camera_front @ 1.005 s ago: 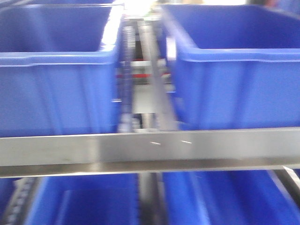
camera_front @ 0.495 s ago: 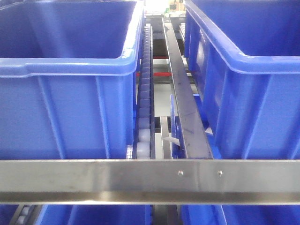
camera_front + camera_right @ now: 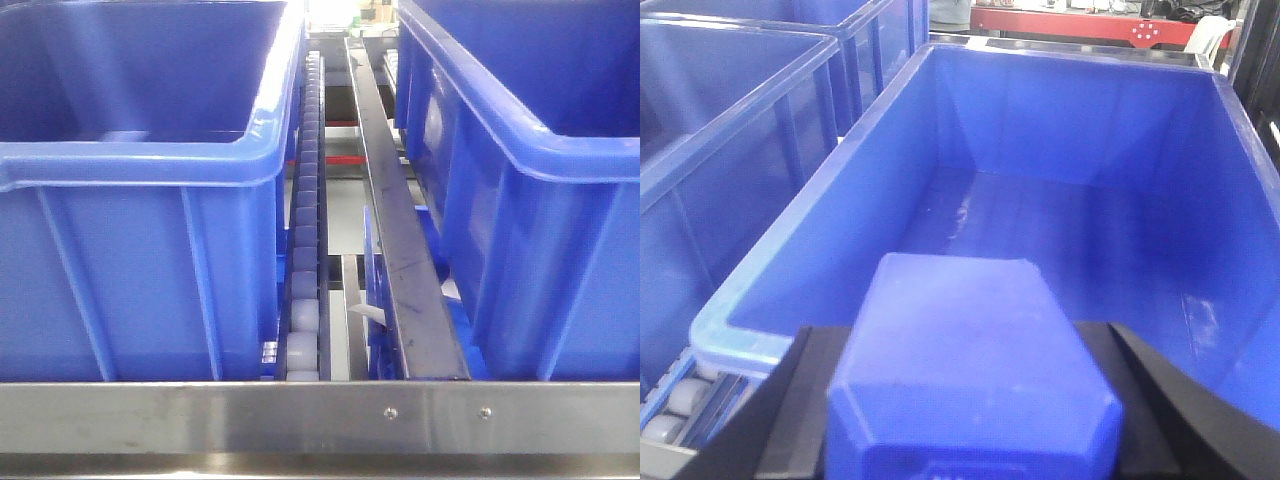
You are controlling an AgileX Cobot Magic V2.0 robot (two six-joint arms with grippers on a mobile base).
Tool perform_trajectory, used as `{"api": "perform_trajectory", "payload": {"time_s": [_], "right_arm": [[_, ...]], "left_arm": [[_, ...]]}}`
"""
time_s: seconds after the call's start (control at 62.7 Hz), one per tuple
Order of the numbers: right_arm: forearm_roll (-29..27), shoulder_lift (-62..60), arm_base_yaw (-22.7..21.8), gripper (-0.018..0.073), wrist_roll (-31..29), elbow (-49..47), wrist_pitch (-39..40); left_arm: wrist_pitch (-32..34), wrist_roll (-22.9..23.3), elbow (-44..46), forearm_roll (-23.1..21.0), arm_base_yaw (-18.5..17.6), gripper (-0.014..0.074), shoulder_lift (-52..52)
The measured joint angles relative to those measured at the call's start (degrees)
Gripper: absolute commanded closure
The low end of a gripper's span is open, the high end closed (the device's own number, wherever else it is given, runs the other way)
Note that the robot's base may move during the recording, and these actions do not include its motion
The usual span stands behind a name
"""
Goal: Pick and sort blue part to right shelf
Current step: 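Lower the left gripper with the small part into a blue bin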
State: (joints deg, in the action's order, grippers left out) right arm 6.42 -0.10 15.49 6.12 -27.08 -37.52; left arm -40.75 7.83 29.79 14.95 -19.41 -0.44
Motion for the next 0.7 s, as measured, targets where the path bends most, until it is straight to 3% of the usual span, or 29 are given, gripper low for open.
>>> {"api": "perform_trajectory", "payload": {"time_s": [0.702], "right_arm": [[0.00,0.00,0.00,0.0365,0.00,0.00,0.00]], "left_arm": [[0.48,0.00,0.00,0.00,0.00,0.0275,0.00]]}}
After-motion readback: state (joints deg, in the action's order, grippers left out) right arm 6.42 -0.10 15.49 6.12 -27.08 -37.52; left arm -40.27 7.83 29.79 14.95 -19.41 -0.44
